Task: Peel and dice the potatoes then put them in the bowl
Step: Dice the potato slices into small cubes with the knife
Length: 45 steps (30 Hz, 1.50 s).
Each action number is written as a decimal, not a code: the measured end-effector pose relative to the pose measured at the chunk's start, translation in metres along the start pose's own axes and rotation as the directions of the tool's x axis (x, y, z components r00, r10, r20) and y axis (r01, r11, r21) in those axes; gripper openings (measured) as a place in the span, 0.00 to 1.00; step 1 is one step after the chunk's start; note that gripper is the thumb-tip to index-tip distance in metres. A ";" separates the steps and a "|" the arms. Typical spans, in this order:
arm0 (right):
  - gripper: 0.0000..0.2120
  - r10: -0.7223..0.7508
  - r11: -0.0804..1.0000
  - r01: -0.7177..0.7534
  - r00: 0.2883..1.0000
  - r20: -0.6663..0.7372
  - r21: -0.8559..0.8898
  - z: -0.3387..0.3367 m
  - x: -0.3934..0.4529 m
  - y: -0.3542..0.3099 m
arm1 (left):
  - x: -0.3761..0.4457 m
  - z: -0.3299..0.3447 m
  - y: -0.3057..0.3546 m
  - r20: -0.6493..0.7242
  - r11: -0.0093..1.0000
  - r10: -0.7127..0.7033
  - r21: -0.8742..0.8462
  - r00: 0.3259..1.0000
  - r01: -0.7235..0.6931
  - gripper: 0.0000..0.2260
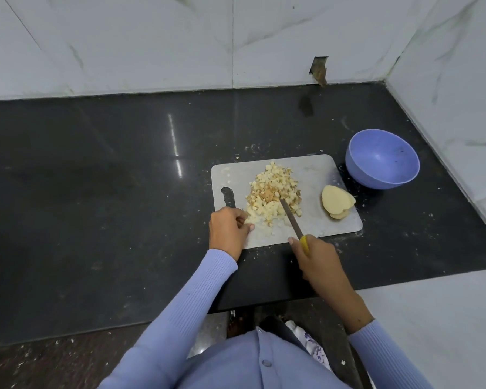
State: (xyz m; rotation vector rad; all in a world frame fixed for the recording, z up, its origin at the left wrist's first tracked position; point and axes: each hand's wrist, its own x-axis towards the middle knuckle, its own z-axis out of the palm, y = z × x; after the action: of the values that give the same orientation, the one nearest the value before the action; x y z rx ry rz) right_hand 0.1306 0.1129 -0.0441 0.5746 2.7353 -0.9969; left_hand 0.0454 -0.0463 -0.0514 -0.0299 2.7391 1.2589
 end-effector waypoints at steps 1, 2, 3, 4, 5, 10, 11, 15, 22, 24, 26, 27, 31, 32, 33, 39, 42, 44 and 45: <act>0.18 -0.022 1.000 0.022 0.999 -0.032 -0.002 0.001 0.002 -0.004 | 0.003 0.003 0.002 -0.001 1.000 0.004 0.001 1.000 -0.004 0.11; 0.18 -0.053 0.999 0.052 0.997 -0.062 -0.014 0.004 0.005 -0.009 | 0.005 0.004 0.003 -0.005 1.000 0.002 -0.001 1.000 -0.002 0.10; 0.19 -0.078 0.997 0.077 0.993 -0.091 -0.014 0.006 0.009 -0.014 | 0.007 0.005 0.003 -0.010 1.000 -0.006 -0.013 1.000 0.006 0.10; 0.19 -0.096 0.995 0.097 0.989 -0.111 0.006 0.009 0.013 -0.019 | 0.008 0.006 0.003 -0.010 0.999 -0.020 -0.039 1.000 0.020 0.09; 0.19 -0.100 0.994 0.104 0.988 -0.118 0.028 0.012 0.017 -0.024 | 0.009 0.006 0.002 -0.008 0.997 -0.036 -0.074 0.999 0.035 0.09; 0.17 -0.121 0.992 0.125 0.970 -0.209 0.005 0.026 0.039 -0.037 | 0.011 0.002 -0.003 0.029 0.961 -0.061 -0.268 0.998 0.066 0.07; 0.15 -0.136 0.990 0.139 0.961 -0.241 -0.002 0.025 0.043 -0.039 | 0.011 0.001 -0.003 0.026 0.956 -0.051 -0.289 0.998 0.056 0.08; 0.10 -0.180 0.980 0.198 0.921 -0.346 0.017 0.014 0.060 -0.043 | 0.010 0.004 0.002 -0.056 0.949 0.087 -0.300 0.995 -0.100 0.09; 0.10 -0.150 0.958 0.234 0.902 -0.404 0.166 -0.024 0.078 -0.029 | 0.027 0.025 0.028 -0.095 0.916 0.402 0.037 0.911 -0.400 0.06; 0.14 -0.116 0.957 0.212 0.906 -0.408 0.199 -0.041 0.077 -0.020 | 0.031 0.035 0.042 -0.072 0.907 0.419 0.082 0.905 -0.414 0.03; 0.12 -0.080 0.966 0.174 0.905 -0.418 0.192 -0.061 0.074 -0.003 | 0.036 0.046 0.057 -0.038 0.892 0.445 0.111 0.895 -0.438 0.01; 0.11 -0.058 0.972 0.148 0.905 -0.422 0.182 -0.070 0.072 0.006 | 0.038 0.052 0.064 -0.015 0.882 0.461 0.122 0.887 -0.456 0.01; 0.11 -0.012 0.982 0.091 0.902 -0.431 0.163 -0.092 0.066 0.047 | 0.045 0.078 0.092 0.158 0.827 0.524 0.139 0.837 -0.545 0.05; 0.09 -0.009 0.981 0.089 0.904 -0.427 0.169 -0.094 0.065 0.055 | 0.046 0.084 0.097 0.222 0.823 0.519 0.132 0.825 -0.553 0.07; 0.09 -0.009 0.980 0.091 0.906 -0.423 0.174 -0.095 0.065 0.061 | 0.046 0.089 0.102 0.287 0.826 0.497 0.134 0.819 -0.548 0.10; 0.08 -0.004 0.970 0.098 0.920 -0.391 0.222 -0.101 0.070 0.075 | 0.050 0.112 0.122 0.449 0.822 0.372 0.248 0.812 -0.514 0.34; 0.13 -0.037 0.974 0.118 0.925 -0.378 0.192 -0.102 0.073 0.075 | 0.053 0.117 0.120 0.425 0.850 0.344 0.239 0.837 -0.470 0.35; 0.18 -0.061 0.972 0.141 0.923 -0.380 0.187 -0.101 0.073 0.074 | 0.055 0.118 0.120 0.413 0.867 0.340 0.210 0.845 -0.451 0.35; 0.18 -0.064 0.970 0.146 0.925 -0.375 0.194 -0.101 0.073 0.074 | 0.055 0.119 0.120 0.404 0.874 0.339 0.198 0.850 -0.443 0.35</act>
State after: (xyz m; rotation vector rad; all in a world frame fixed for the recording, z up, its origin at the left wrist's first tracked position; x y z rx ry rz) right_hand 0.0917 0.2519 -0.0312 0.7208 3.0271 -1.3543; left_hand -0.0048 0.1240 -0.0440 0.7563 2.6362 0.8117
